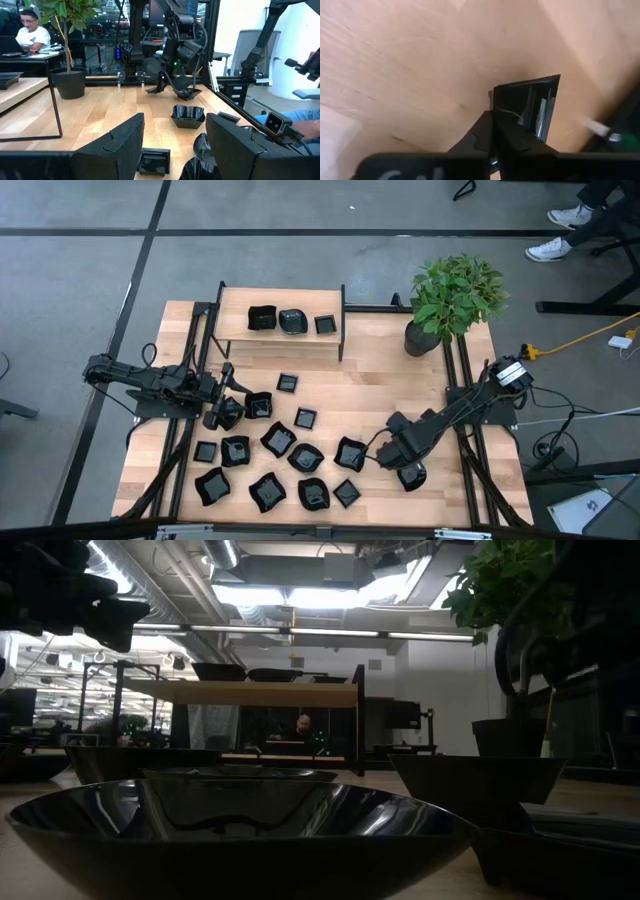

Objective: Pick & Place Mini shaped plates
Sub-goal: Stack the square plate on top of the square plate on the shelf

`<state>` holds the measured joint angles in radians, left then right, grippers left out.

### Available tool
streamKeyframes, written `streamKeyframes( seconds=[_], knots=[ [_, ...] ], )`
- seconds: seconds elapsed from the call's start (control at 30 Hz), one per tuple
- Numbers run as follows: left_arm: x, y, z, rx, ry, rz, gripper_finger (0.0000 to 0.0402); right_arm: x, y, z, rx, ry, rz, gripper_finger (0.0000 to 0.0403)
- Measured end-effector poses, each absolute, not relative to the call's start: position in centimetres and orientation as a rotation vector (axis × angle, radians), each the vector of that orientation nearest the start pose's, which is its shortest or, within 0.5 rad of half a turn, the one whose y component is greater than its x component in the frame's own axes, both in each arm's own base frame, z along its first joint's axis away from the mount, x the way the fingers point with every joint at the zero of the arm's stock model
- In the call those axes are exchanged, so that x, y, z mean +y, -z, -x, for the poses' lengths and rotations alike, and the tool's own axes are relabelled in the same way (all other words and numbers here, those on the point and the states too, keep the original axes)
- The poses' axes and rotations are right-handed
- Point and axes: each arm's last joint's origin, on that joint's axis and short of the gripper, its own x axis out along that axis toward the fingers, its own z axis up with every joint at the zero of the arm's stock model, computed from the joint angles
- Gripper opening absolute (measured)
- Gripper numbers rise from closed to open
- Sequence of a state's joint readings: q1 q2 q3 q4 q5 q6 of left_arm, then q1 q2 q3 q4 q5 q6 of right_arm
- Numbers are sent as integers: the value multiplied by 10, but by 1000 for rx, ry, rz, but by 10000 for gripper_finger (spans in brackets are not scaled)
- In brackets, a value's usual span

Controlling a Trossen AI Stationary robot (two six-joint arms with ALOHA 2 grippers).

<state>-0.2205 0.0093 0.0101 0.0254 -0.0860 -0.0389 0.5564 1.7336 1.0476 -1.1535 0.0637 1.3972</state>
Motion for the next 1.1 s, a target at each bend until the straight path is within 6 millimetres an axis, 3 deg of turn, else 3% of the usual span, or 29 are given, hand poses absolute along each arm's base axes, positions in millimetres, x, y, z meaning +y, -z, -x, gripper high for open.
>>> streamKeyframes(
  seconds=[0.5, 1.1],
  knots=[
    [-19, -169, -96, -23, 135, 43, 207, 136, -203, -252, 1501, 748, -325, 9],
    [-19, -169, -96, -23, 135, 43, 208, 111, -217, -289, 1372, 535, -187, 9]
  ],
)
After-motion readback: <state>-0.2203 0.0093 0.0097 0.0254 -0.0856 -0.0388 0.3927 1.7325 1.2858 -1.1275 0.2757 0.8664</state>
